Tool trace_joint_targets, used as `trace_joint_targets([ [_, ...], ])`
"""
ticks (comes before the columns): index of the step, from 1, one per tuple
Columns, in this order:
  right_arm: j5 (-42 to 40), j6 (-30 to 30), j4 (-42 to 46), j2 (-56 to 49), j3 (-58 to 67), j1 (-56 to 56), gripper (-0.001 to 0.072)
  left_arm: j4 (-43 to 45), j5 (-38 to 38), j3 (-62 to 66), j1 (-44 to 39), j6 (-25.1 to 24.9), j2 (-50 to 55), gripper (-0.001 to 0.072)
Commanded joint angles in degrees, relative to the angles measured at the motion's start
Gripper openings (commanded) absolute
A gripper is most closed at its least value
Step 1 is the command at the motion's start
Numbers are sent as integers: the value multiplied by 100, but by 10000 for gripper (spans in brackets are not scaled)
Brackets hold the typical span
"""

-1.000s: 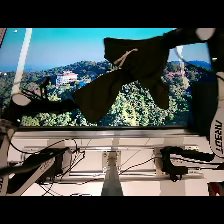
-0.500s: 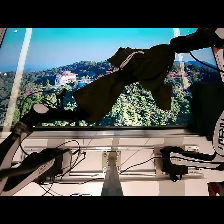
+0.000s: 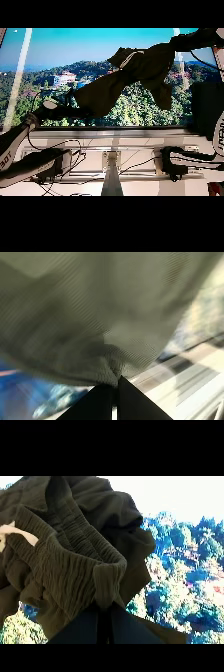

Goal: Fold the clothes and pants, and hang the long-sleeved shirts on hangers.

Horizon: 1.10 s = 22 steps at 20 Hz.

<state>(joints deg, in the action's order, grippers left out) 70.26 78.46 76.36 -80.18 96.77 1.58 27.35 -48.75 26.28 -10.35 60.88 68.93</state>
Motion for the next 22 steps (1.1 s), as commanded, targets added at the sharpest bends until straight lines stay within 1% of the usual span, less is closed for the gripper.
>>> trace_joint_targets([
  [1,-267,2,-7,0,0,4,27,-511,210,627,155,-345,66,21],
  [4,-675,13,-37,4,2,4,27,-511,234,1655,826,-284,66,20],
  [6,-1040,15,-245,7,107,4,26,-511,256,2594,1547,199,66,20],
  [8,-1613,92,-229,7,494,4,26,-509,352,3711,2236,463,68,18],
  [11,-2164,525,422,13,1526,39,26,-490,612,5362,3198,935,68,18],
  [13,-2144,560,520,118,2072,105,26,-490,444,6216,3700,984,59,19],
  [14,-2057,584,490,284,2092,87,25,-485,203,6537,3888,920,55,19],
  [15,-1755,614,509,461,2024,87,24,-396,24,6710,4050,688,35,20],
  [16,-1370,612,654,621,1884,101,24,-96,-50,6728,4175,472,-13,19],
  [17,-833,612,1058,769,1652,146,24,527,-223,6723,4299,452,-35,20],
  [18,-243,614,1436,883,1394,238,24,1436,-579,6719,4437,481,-24,19],
  [19,302,614,1624,1016,1038,391,24,2531,-1027,6677,4557,640,7,19],
  [20,474,728,1580,1213,573,584,24,3523,-1360,6546,4597,892,28,19],
  [21,509,791,1521,1484,-28,717,24,4367,-1480,6255,4618,1163,24,19],
  [22,553,789,1539,1770,-625,789,24,4865,-1449,5899,4645,1384,11,19],
])
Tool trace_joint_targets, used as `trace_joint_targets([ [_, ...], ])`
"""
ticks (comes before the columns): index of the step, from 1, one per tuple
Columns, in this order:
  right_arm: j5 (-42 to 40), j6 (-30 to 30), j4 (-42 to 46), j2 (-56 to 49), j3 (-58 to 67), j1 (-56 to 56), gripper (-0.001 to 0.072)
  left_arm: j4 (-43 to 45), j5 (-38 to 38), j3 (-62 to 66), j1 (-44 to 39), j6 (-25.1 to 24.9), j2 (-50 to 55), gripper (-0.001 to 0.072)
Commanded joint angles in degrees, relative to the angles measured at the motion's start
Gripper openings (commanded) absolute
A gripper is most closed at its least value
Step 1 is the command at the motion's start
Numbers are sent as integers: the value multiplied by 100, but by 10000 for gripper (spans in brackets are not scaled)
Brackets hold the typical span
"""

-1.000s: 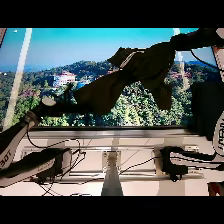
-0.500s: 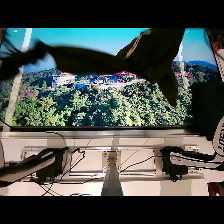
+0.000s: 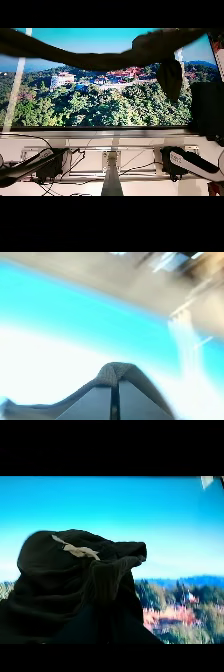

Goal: Fold the clothes and pants, and hang the long-sleeved shirts on hangers.

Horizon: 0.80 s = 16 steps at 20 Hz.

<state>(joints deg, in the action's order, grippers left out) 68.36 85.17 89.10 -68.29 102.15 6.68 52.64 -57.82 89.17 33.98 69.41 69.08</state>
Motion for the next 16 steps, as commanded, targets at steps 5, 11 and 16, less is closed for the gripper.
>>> trace_joint_targets([
  [5,1508,120,223,2328,-4317,363,25,3228,-713,-2232,264,302,0,20],
  [11,2767,116,262,3110,-6094,363,26,4990,-916,-2968,267,302,17,20],
  [16,2708,66,308,3110,-6245,363,26,6212,-1091,-3034,269,76,46,20],
])
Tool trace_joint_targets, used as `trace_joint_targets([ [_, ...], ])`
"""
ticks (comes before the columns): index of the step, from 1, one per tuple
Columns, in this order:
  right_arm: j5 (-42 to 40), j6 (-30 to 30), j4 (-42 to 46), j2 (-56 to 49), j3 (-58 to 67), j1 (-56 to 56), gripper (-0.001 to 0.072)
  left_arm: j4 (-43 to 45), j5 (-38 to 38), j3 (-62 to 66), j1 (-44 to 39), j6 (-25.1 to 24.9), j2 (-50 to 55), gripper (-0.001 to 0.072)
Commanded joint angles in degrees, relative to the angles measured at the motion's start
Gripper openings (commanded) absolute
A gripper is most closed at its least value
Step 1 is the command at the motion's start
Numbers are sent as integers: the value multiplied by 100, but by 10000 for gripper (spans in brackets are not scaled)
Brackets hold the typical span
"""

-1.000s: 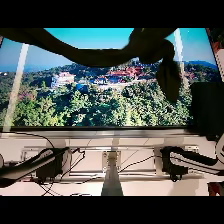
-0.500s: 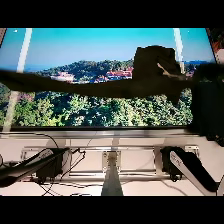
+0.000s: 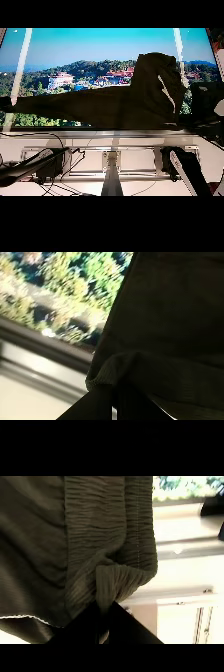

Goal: Fold the clothes and pants, and hang the long-sleeved shirts on hangers.

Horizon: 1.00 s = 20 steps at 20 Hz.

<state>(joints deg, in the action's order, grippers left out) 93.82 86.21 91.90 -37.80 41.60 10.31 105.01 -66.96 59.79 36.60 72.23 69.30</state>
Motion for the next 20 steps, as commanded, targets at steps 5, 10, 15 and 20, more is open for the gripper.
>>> trace_joint_targets([
  [5,249,-291,28,61,-190,0,26,1200,-564,-168,175,-754,332,20],
  [10,247,-535,28,61,-190,0,26,1182,-800,-431,365,-826,734,21],
  [15,-13,-533,20,61,-190,0,575,1246,-542,-448,385,-973,870,316],
  [20,-538,-531,20,61,-186,0,710,1738,-315,-286,376,-350,863,466],
])
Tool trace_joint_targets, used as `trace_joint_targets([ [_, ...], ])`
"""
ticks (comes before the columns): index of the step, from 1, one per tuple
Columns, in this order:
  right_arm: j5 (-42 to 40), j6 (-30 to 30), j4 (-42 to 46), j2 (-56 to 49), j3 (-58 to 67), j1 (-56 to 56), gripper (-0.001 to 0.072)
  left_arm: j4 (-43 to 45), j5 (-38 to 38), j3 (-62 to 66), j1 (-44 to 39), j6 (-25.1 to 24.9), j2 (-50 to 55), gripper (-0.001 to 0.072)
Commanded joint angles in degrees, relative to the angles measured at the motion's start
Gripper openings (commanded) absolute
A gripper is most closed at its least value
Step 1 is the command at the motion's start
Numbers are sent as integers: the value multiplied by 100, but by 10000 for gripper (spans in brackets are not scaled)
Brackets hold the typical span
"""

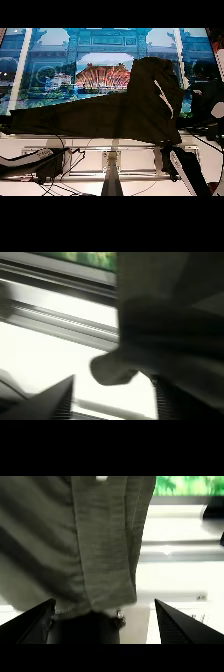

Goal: Fold the clothes and pants, and hang the long-sleeved shirts on hangers.

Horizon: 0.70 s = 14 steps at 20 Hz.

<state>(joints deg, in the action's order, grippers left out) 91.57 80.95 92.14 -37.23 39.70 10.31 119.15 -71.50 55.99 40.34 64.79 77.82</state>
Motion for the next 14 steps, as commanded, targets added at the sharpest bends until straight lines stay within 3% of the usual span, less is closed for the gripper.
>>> trace_joint_targets([
  [1,-516,-4,-11,4,4,0,710,407,177,205,2,651,11,466],
  [5,-2221,0,-286,-13,4,0,693,92,535,802,-138,2076,13,469],
  [8,-3469,74,-671,-398,44,0,693,-726,798,968,-468,2140,11,469],
  [12,-4465,131,-839,-1665,577,0,693,-2302,1266,968,-1084,2135,13,500],
  [14,-4924,570,-782,-2406,1137,37,692,-2828,1429,968,-1429,2135,13,500],
])
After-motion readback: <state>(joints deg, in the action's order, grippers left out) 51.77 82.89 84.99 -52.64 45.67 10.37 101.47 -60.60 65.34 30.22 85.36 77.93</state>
